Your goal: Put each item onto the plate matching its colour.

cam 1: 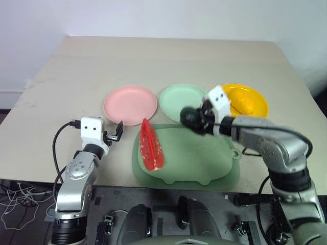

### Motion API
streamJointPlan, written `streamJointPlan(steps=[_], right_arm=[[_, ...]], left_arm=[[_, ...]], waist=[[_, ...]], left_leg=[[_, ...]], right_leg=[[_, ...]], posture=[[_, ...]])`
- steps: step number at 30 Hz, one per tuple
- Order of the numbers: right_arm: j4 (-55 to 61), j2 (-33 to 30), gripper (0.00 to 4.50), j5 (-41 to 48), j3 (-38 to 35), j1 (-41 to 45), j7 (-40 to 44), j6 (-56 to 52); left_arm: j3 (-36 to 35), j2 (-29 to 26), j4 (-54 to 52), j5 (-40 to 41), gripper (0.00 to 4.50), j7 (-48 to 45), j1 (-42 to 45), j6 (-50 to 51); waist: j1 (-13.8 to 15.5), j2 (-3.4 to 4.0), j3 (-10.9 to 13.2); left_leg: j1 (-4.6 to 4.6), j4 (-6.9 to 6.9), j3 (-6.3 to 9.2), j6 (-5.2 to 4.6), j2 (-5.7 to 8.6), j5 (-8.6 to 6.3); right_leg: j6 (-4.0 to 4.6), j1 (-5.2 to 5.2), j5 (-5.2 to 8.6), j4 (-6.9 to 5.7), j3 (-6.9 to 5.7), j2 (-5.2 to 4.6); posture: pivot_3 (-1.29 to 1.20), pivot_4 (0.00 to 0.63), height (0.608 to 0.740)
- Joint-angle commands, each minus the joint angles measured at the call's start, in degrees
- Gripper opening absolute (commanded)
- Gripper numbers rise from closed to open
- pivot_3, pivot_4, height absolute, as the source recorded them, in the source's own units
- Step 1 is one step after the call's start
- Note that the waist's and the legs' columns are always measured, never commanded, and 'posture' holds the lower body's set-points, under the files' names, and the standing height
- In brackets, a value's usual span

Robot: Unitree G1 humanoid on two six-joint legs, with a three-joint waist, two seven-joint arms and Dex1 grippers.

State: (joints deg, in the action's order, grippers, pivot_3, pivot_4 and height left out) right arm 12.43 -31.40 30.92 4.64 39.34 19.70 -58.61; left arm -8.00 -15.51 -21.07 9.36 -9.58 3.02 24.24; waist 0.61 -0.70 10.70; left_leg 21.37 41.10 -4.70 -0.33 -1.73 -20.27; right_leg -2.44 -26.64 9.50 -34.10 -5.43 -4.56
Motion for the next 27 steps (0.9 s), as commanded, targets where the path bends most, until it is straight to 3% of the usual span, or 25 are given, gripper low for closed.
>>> streamJointPlan(steps=[1, 5, 9, 15, 19, 27], right_arm=[[-14.2, 1.6, 3.1, -8.2, 3.8, 5.6, 3.7, 11.5], [-27.5, 3.5, 3.1, -15.7, 8.1, 9.4, 8.0, 22.7], [-34.2, 4.3, 4.47, -19.7, 9.2, 10.8, 12.0, 29.3], [-32.7, 3.6, 4.47, -22.1, 5.0, 9.6, 12.3, 38.4], [-26.5, 0.4, 4.47, -18.5, -0.6, 5.9, 17.0, 41.3], [-25.6, -3.2, 4.49, -20.0, -4.5, 0.3, 19.3, 44.0]], left_arm=[[-0.1, 0.1, -1.7, -0.4, 4.22, 0.3, 0.9, -1.0], [-0.3, -0.1, -1.9, -0.5, 4.22, 0.5, 1.3, -0.7], [-0.8, -0.4, -4.6, -0.5, 4.22, 1.1, 0.9, 1.3], [2.0, -1.3, -17.1, -0.9, 4.22, 2.9, -0.6, 12.1], [4.9, -1.3, -28.4, 1.1, 4.22, 4.6, 1.5, 27.1], [2.4, 7.7, -38.1, 8.2, 4.36, 4.8, 19.8, 62.4]], waist=[[-0.1, 0.0, 0.0], [-0.1, 0.0, 0.0], [-0.1, 0.02, 0.0], [-0.2, 0.02, 0.0], [0.2, 0.02, 0.0], [-0.2, -0.02, 0.0]], left_leg=[[-0.01, -0.01, 0.02, 0.0, 0.01, 0.0], [0.01, -0.03, -0.02, 0.0, 0.03, 0.0], [0.02, -0.03, -0.03, -0.01, -0.03, 0.0], [0.01, -0.02, -0.01, 0.0, -0.07, 0.0], [0.02, -0.02, 0.02, 0.0, -0.07, 0.0], [-0.1, 0.04, 0.09, 0.01, 0.07, 0.01]], right_leg=[[0.0, 0.01, 0.0, 0.0, -0.01, 0.01], [-0.01, 0.0, -0.01, 0.0, -0.01, 0.0], [-0.02, -0.01, -0.02, -0.01, -0.01, -0.03], [-0.02, -0.01, -0.02, -0.02, -0.01, -0.03], [-0.02, 0.01, -0.02, -0.01, -0.01, -0.03], [-0.03, 0.19, -0.01, 0.03, 0.01, 0.01]], posture=[[0.0, 0.15, 0.74], [0.0, 0.15, 0.74], [0.0, 0.15, 0.74], [0.0, 0.15, 0.74], [0.0, 0.15, 0.74], [0.0, 0.15, 0.74]])
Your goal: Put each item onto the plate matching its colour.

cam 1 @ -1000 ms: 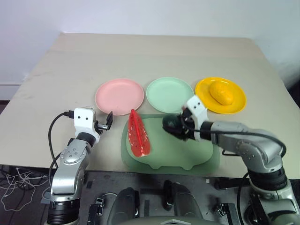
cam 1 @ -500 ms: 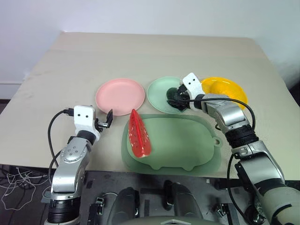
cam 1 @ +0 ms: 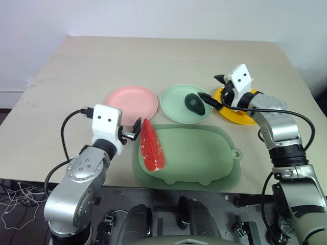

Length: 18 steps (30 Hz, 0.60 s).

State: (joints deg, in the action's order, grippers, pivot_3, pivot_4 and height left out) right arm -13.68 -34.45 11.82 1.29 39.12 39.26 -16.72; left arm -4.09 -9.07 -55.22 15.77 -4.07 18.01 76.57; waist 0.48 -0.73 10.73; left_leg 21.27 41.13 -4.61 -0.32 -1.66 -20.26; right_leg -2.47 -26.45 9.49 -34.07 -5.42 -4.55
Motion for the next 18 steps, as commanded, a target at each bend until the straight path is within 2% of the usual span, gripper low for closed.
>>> streamJointPlan(steps=[1, 5, 11, 18], right_arm=[[0.6, 0.2, 4.49, -1.2, -0.9, 0.4, -0.2, 2.3], [1.0, 1.6, 4.49, -1.8, -0.5, 0.2, -0.4, 2.6], [-0.1, 3.2, 4.49, -3.0, -0.8, 0.1, -1.2, 3.4], [0.6, 4.3, 4.49, -3.3, -1.8, 0.1, -2.6, 3.9]], left_arm=[[-1.6, 1.9, -4.0, 2.2, 4.36, -1.0, 6.5, 13.3], [0.4, 1.5, -2.7, 3.6, 4.36, 1.2, 7.7, 15.9], [2.8, 0.7, -2.0, 7.1, 4.36, 5.8, 6.7, 15.9], [2.9, 3.2, -0.1, 11.6, 4.36, 11.3, -0.7, 15.9]], waist=[[-0.3, 0.01, 0.0], [-1.3, 0.03, 0.0], [-0.9, 0.02, 0.0], [-1.1, 0.02, 0.0]], left_leg=[[0.0, 0.0, 0.01, 0.03, 0.01, 0.02], [-0.03, -0.11, 0.03, 0.11, -0.05, 0.06], [0.03, -0.09, 0.04, 0.23, -0.08, 0.13], [0.02, -0.08, 0.03, 0.33, -0.07, 0.18]], right_leg=[[0.0, -0.01, 0.0, -0.01, 0.01, 0.04], [0.02, -0.05, 0.01, -0.05, 0.07, 0.12], [0.02, -0.1, 0.0, -0.05, 0.07, 0.02], [0.02, -0.1, 0.0, -0.06, 0.11, 0.02]], posture=[[0.0, 0.15, 0.74], [0.0, 0.15, 0.74], [0.0, 0.15, 0.74], [0.0, 0.15, 0.74]])
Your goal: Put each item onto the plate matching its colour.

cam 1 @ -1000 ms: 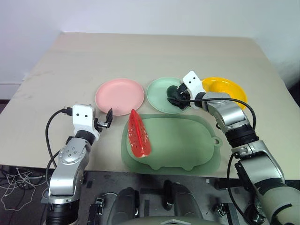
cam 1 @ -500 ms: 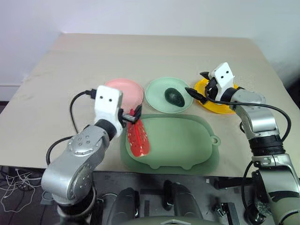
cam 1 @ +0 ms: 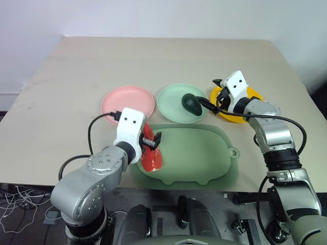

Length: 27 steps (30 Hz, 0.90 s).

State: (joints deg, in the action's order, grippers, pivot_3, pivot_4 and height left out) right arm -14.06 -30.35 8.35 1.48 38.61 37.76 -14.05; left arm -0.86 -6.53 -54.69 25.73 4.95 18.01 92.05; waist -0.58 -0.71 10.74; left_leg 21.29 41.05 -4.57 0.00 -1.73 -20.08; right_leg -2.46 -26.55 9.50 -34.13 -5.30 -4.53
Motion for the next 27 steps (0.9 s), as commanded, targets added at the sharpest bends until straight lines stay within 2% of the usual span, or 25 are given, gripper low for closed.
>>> streamJointPlan(steps=[1, 9, 10, 12, 18, 23, 27], right_arm=[[1.1, 0.3, 4.49, 0.2, -2.1, 0.7, -1.4, 1.2], [3.9, 0.0, 4.49, -0.3, -2.2, -1.5, -2.9, 0.4], [4.3, -0.1, 4.5, -0.3, -2.3, -1.7, -3.2, 0.2], [4.8, -0.2, 4.5, -0.2, -2.4, -2.0, -3.5, 0.0], [5.8, -0.6, 4.5, -0.5, -2.4, -2.7, -4.2, -0.6], [5.0, -0.8, 4.5, -0.7, -3.1, -1.7, -5.5, -0.1], [2.8, -0.9, 4.5, -1.0, -3.9, 0.1, -6.8, 0.6]], left_arm=[[-0.6, 1.4, -0.5, 2.3, 4.36, 3.1, -0.9, 0.5], [-1.1, 1.3, 5.2, 6.5, 4.36, 6.2, -2.1, 0.5], [-1.2, 1.2, 5.7, 6.8, 4.0, 6.4, -1.9, 0.5], [-1.3, 1.0, 6.2, 7.6, 3.6, 7.0, -1.6, 0.5], [-1.9, -0.2, 7.0, 9.5, 3.56, 7.8, 1.0, 0.5], [-6.6, 2.5, 9.7, 7.2, 3.54, 7.9, 12.0, 0.5], [-10.3, 2.0, 18.5, 2.7, 3.54, 7.7, 22.2, -0.7]], waist=[[0.0, 0.0, 0.0], [0.1, 0.0, 0.0], [0.1, 0.0, 0.0], [0.0, 0.01, 0.0], [0.1, 0.01, 0.0], [0.3, -0.02, 0.0], [0.6, -0.01, 0.0]], left_leg=[[0.0, 0.0, 0.0, -0.02, 0.0, -0.01], [-0.02, 0.01, 0.0, -0.13, 0.07, -0.07], [-0.01, 0.01, 0.0, -0.13, 0.08, -0.07], [-0.03, 0.02, 0.0, -0.13, 0.08, -0.07], [-0.06, 0.02, 0.01, -0.14, 0.1, -0.07], [0.0, 0.07, 0.03, -0.12, 0.12, -0.06], [-0.01, 0.06, 0.02, -0.12, 0.19, -0.06]], right_leg=[[0.0, 0.0, 0.0, -0.01, 0.0, 0.0], [0.0, 0.03, 0.0, 0.0, -0.02, -0.01], [0.0, 0.03, 0.0, 0.0, -0.03, -0.01], [0.0, 0.04, 0.0, -0.01, -0.03, -0.01], [0.0, 0.07, 0.0, -0.02, -0.04, -0.01], [0.0, 0.05, -0.01, -0.01, -0.07, -0.01], [0.0, 0.07, -0.01, 0.02, -0.07, -0.02]], posture=[[0.0, 0.15, 0.74], [0.0, 0.15, 0.74], [0.0, 0.15, 0.74], [0.0, 0.15, 0.74], [0.0, 0.15, 0.74], [0.0, 0.15, 0.74], [0.0, 0.15, 0.74]])
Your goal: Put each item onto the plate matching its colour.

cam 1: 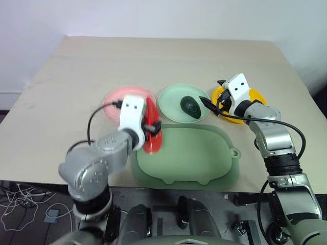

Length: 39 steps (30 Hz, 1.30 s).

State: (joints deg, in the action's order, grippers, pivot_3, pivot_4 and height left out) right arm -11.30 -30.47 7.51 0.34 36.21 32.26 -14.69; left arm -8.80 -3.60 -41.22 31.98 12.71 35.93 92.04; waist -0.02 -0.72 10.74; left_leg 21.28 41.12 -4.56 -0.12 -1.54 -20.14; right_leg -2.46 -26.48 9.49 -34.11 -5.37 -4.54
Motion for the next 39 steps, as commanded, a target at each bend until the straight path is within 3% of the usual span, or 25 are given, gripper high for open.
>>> streamJointPlan(steps=[1, 8, 11, 14, 21, 26, 29, 31, 35, 39], right_arm=[[-0.4, -0.8, 4.5, -0.3, -2.9, 2.8, -1.6, 1.3], [0.6, -0.1, 4.5, -0.7, -3.0, 1.9, -2.7, 1.4], [2.4, -0.5, 4.5, -0.5, -3.8, 0.3, -3.4, 0.6], [4.4, -1.0, 4.5, -0.2, -4.6, -1.6, -4.0, -0.2], [6.3, -1.5, 4.5, -0.2, -6.3, -4.1, -4.9, -1.4], [6.4, -1.7, 4.5, 3.9, -10.4, -5.5, -3.5, -2.0], [6.7, -2.6, 4.5, 10.9, -15.9, -7.6, 0.7, -3.8], [7.9, -4.1, 4.5, 15.0, -18.5, -11.4, 4.9, -6.0], [12.1, -6.6, 4.5, 20.1, -20.1, -20.4, 12.9, -7.5], [17.8, -5.4, 4.5, 23.4, -21.9, -31.9, 15.5, -7.4]], left_arm=[[-2.7, -1.5, 8.6, -5.2, 3.54, 0.0, 6.1, -2.0], [-5.1, -3.1, 39.9, -15.7, 3.54, 2.1, 13.3, -22.4], [-5.5, -2.9, 46.1, -16.5, 3.54, 0.4, 14.9, -28.3], [-4.7, -3.0, 47.9, -16.7, 4.48, -1.6, 15.5, -30.0], [-9.4, -0.9, 41.2, -13.0, 4.48, -2.7, 15.5, -27.9], [-6.5, -5.2, 28.8, -13.4, 4.48, -6.1, 12.1, -27.5], [-9.7, -8.0, 19.1, -11.4, 4.48, -11.1, 5.1, -34.4], [-9.2, -12.8, 13.8, -13.0, 4.48, -16.0, -3.8, -40.7], [-8.7, -18.8, 10.1, -14.4, 4.48, -23.0, -18.4, -49.2], [-12.7, -20.0, 8.9, -13.7, 4.48, -30.0, -34.1, -60.4]], waist=[[0.1, 0.01, 0.0], [0.1, 0.0, 0.0], [0.5, -0.01, 0.0], [0.8, 0.0, 0.0], [0.6, -0.02, 0.0], [0.4, -0.01, 0.0], [0.4, 0.02, 0.0], [0.4, 0.02, 0.0], [0.8, 0.02, 0.0], [0.8, 0.02, 0.0]], left_leg=[[-0.01, -0.02, -0.01, 0.03, 0.01, 0.02], [0.0, -0.06, -0.05, 0.31, 0.0, 0.17], [0.05, -0.06, -0.07, 0.33, -0.02, 0.19], [0.1, -0.06, -0.15, 0.33, -0.04, 0.19], [0.07, -0.04, -0.17, 0.35, -0.03, 0.2], [0.02, -0.07, -0.12, 0.39, -0.07, 0.22], [0.0, -0.08, -0.13, 0.39, -0.1, 0.22], [0.01, -0.1, -0.13, 0.38, -0.18, 0.21], [-0.02, -0.09, -0.15, 0.33, -0.18, 0.18], [-0.06, -0.07, -0.14, -0.11, -0.25, -0.08]], right_leg=[[0.0, 0.0, 0.0, -0.01, 0.0, 0.01], [0.0, -0.04, 0.0, 0.0, 0.0, 0.03], [-0.01, -0.06, -0.01, -0.01, -0.02, 0.02], [-0.02, -0.06, -0.01, -0.02, -0.06, 0.0], [-0.07, -0.05, -0.04, 0.0, -0.08, -0.04], [-0.06, -0.07, -0.04, -0.02, -0.03, 0.0], [-0.06, -0.06, -0.04, -0.02, 0.01, -0.01], [-0.06, -0.05, -0.04, -0.01, 0.0, 0.0], [-0.04, -0.05, -0.03, 0.0, 0.0, 0.02], [-0.02, 0.0, 0.0, 0.03, 0.0, -0.01]], posture=[[0.0, 0.15, 0.74], [0.0, 0.15, 0.74], [0.0, 0.15, 0.74], [0.0, 0.15, 0.74], [0.0, 0.15, 0.74], [0.0, 0.15, 0.74], [0.0, 0.15, 0.74], [0.0, 0.15, 0.74], [0.0, 0.15, 0.74], [0.0, 0.15, 0.74]])
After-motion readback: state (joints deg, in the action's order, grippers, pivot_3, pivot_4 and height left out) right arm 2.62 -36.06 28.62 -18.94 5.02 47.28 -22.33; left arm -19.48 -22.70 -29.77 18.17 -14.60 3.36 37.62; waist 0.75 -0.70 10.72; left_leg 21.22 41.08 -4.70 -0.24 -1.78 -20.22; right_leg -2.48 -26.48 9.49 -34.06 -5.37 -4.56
